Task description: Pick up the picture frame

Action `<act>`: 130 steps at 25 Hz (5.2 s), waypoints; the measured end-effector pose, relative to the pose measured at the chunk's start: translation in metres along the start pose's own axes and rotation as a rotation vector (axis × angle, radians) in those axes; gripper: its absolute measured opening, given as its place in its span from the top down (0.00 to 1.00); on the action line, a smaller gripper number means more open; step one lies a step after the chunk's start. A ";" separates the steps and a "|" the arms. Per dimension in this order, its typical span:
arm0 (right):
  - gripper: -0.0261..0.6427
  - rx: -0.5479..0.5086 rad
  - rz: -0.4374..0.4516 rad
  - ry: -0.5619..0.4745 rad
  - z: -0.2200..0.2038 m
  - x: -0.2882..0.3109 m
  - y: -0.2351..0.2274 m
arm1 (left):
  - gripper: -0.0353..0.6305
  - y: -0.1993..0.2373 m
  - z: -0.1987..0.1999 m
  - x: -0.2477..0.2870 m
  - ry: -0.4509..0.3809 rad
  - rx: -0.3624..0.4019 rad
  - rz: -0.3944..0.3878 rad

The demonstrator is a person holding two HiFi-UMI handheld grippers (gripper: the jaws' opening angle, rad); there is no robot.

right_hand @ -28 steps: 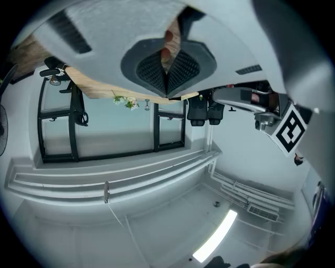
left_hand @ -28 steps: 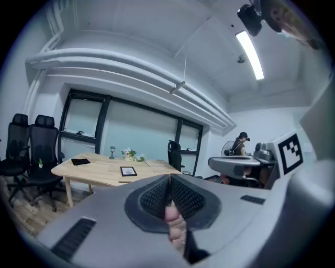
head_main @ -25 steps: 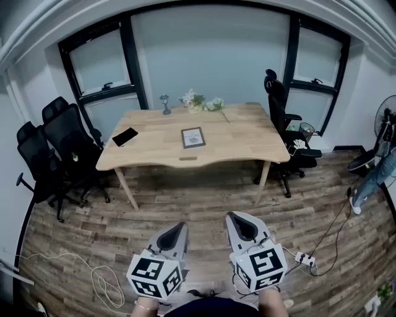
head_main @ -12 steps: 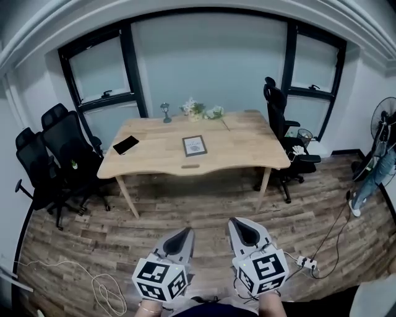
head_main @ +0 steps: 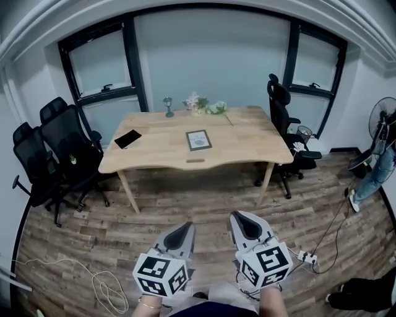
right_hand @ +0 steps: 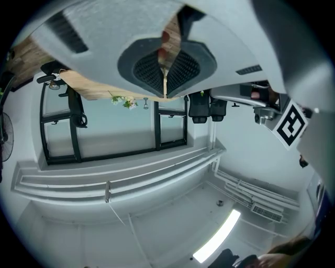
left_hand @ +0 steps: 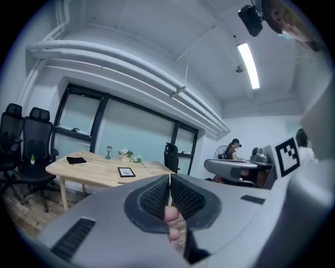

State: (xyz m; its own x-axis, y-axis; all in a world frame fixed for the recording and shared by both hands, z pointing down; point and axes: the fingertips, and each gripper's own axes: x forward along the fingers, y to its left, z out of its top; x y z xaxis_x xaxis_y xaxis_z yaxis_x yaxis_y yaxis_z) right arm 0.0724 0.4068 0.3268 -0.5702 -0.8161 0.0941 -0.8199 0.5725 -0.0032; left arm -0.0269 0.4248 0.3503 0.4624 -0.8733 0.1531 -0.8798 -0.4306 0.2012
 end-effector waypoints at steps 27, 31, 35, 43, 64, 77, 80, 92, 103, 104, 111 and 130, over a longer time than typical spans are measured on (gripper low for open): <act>0.85 0.061 0.057 0.062 -0.014 0.071 -0.034 | 0.80 0.031 0.013 0.068 0.014 -0.059 -0.072; 0.83 0.063 0.063 0.070 -0.017 0.088 -0.048 | 0.79 0.038 0.015 0.089 0.024 -0.057 -0.075; 0.82 0.068 0.060 0.074 -0.020 0.102 -0.066 | 0.77 0.043 0.018 0.112 0.032 -0.057 -0.080; 0.82 0.066 0.067 0.078 -0.020 0.131 -0.102 | 0.76 0.049 0.025 0.156 0.040 -0.060 -0.070; 0.82 0.017 0.105 0.061 -0.015 0.201 -0.171 | 0.76 0.076 0.040 0.237 0.036 -0.071 0.028; 0.82 0.020 0.116 0.064 -0.019 0.250 -0.189 | 0.76 0.113 0.044 0.271 0.054 -0.075 0.056; 0.82 0.019 0.111 0.067 -0.018 0.265 -0.196 | 0.76 0.124 0.047 0.282 0.055 -0.075 0.056; 0.82 0.009 0.104 0.095 -0.023 0.338 -0.215 | 0.76 0.179 0.054 0.336 0.084 -0.088 0.047; 0.82 0.035 0.063 0.126 -0.025 0.407 -0.236 | 0.75 0.233 0.063 0.384 0.111 -0.104 0.025; 0.82 0.034 0.060 0.129 -0.025 0.412 -0.237 | 0.75 0.238 0.065 0.387 0.112 -0.105 0.021; 0.82 0.024 0.033 0.157 -0.028 0.450 -0.240 | 0.75 0.267 0.067 0.409 0.134 -0.117 -0.013; 0.82 0.023 -0.026 0.182 -0.033 0.527 -0.248 | 0.75 0.327 0.066 0.457 0.178 -0.133 -0.086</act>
State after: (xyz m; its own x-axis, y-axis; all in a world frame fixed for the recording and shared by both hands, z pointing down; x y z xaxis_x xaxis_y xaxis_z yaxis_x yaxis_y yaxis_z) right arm -0.0233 -0.1628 0.4099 -0.5317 -0.8018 0.2728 -0.8365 0.5475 -0.0214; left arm -0.1107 -0.1297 0.4220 0.5575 -0.7757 0.2958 -0.8196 -0.4575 0.3450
